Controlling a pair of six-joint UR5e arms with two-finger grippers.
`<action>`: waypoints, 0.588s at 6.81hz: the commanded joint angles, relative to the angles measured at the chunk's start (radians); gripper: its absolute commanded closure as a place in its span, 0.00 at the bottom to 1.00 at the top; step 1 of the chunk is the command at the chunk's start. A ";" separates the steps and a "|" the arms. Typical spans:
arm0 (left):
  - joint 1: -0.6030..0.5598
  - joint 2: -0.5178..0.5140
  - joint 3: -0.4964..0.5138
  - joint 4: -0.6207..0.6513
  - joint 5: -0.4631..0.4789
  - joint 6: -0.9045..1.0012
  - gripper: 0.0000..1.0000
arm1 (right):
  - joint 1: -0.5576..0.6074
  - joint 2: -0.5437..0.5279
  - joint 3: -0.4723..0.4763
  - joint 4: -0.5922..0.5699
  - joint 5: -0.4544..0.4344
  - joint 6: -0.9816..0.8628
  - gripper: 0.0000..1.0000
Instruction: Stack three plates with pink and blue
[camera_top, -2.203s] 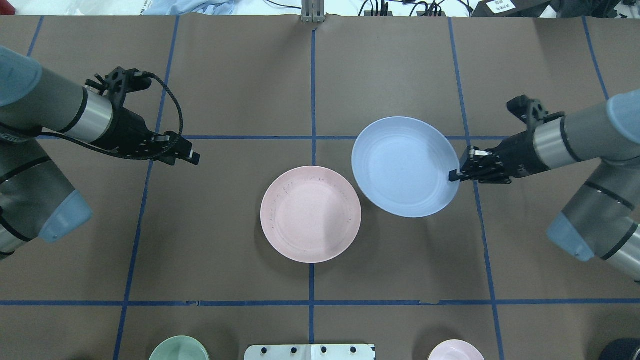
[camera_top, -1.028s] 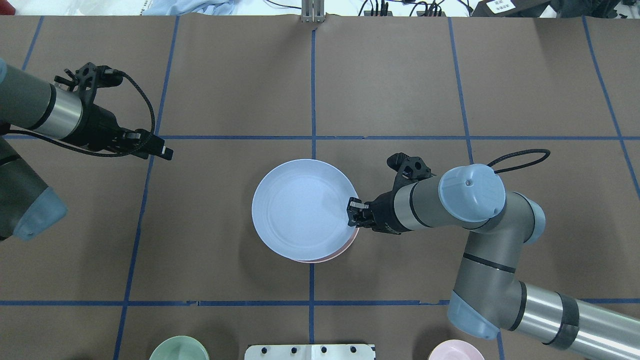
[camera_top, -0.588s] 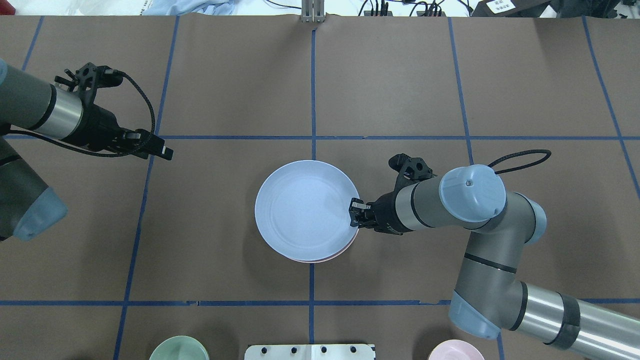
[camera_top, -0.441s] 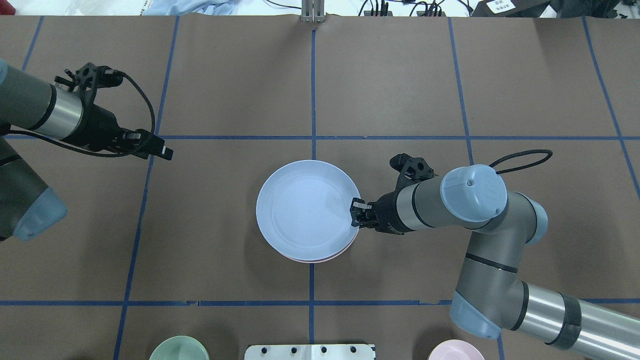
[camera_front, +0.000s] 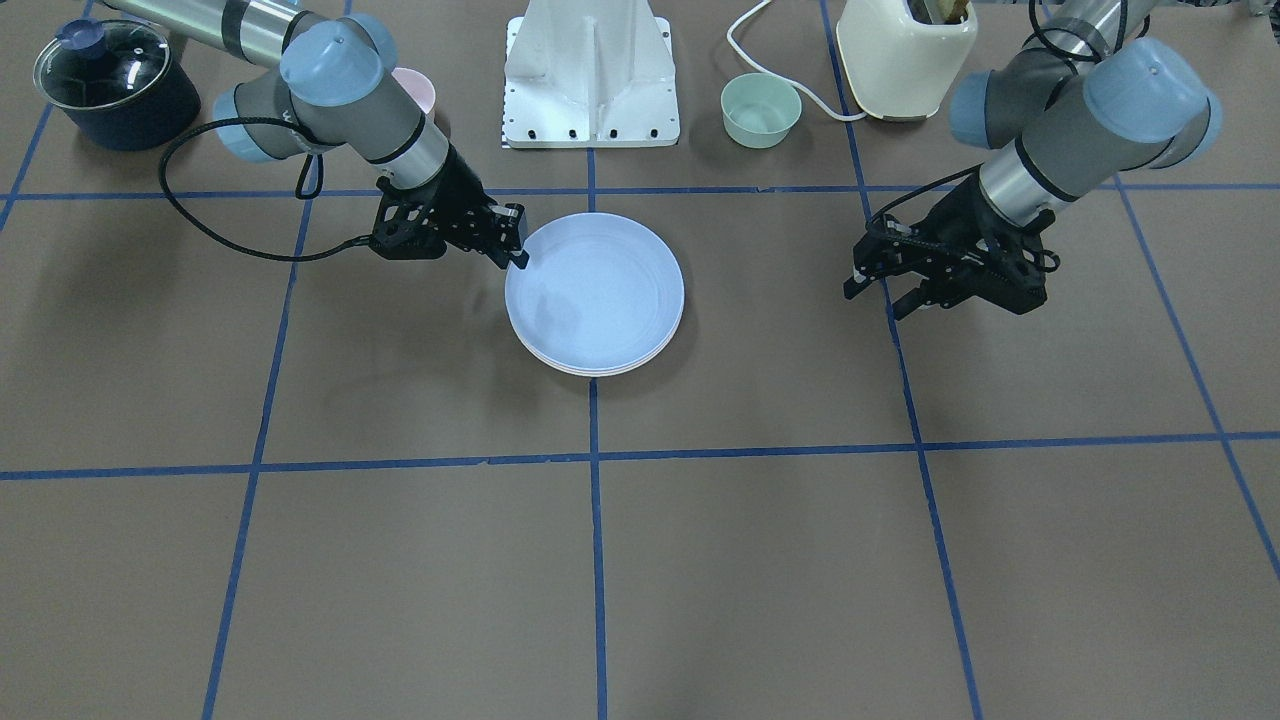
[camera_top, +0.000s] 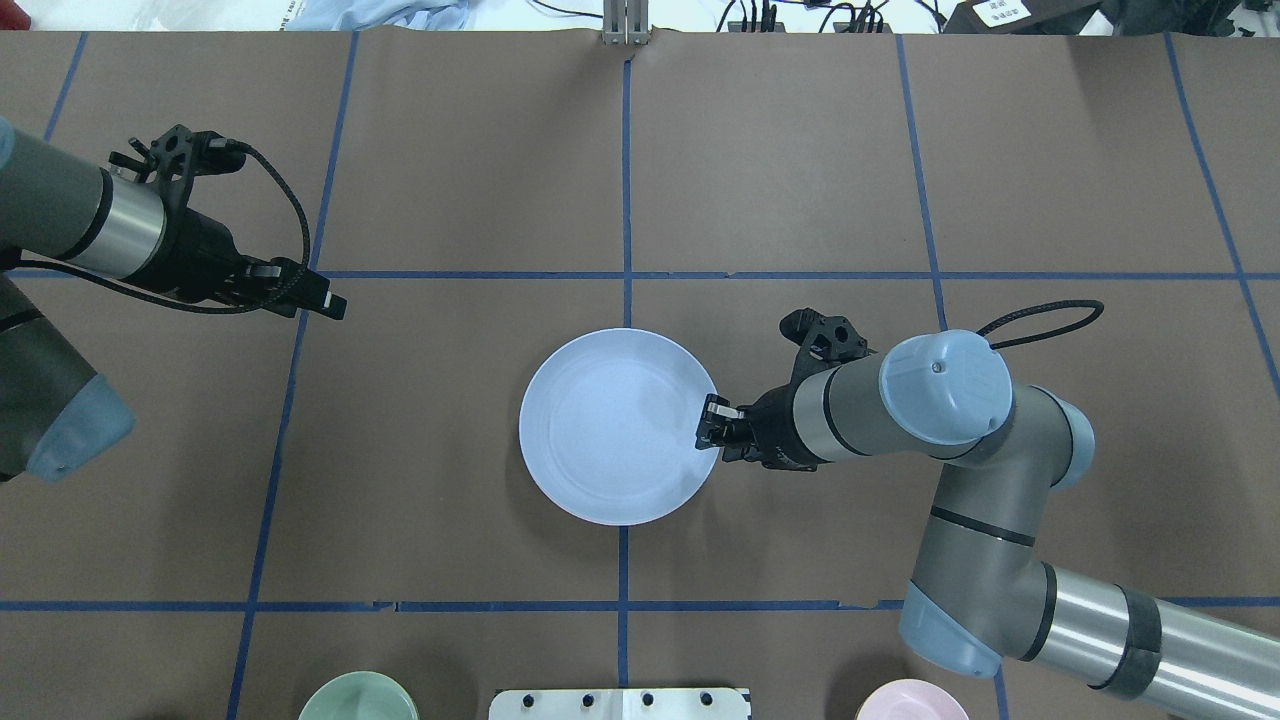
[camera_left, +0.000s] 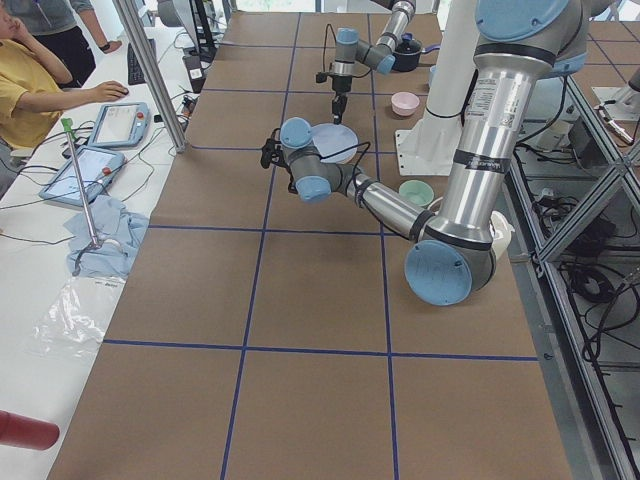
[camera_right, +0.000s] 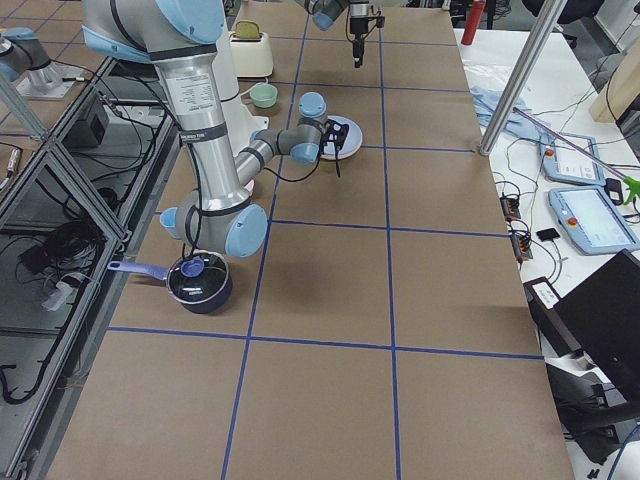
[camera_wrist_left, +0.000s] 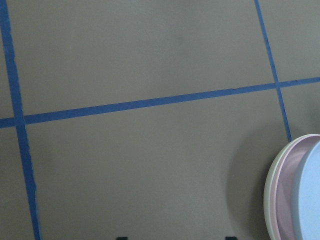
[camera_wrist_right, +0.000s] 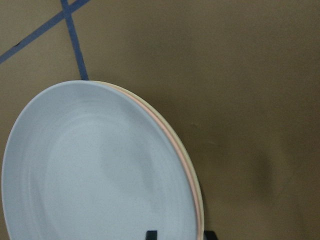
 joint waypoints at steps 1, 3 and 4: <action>0.000 0.004 0.000 -0.001 0.000 0.001 0.27 | 0.050 -0.012 0.014 -0.002 0.022 -0.003 0.00; -0.026 0.050 -0.002 -0.001 -0.002 0.101 0.27 | 0.133 -0.064 0.017 -0.030 0.078 -0.026 0.00; -0.055 0.082 0.002 -0.001 0.000 0.193 0.27 | 0.171 -0.108 0.020 -0.030 0.095 -0.090 0.00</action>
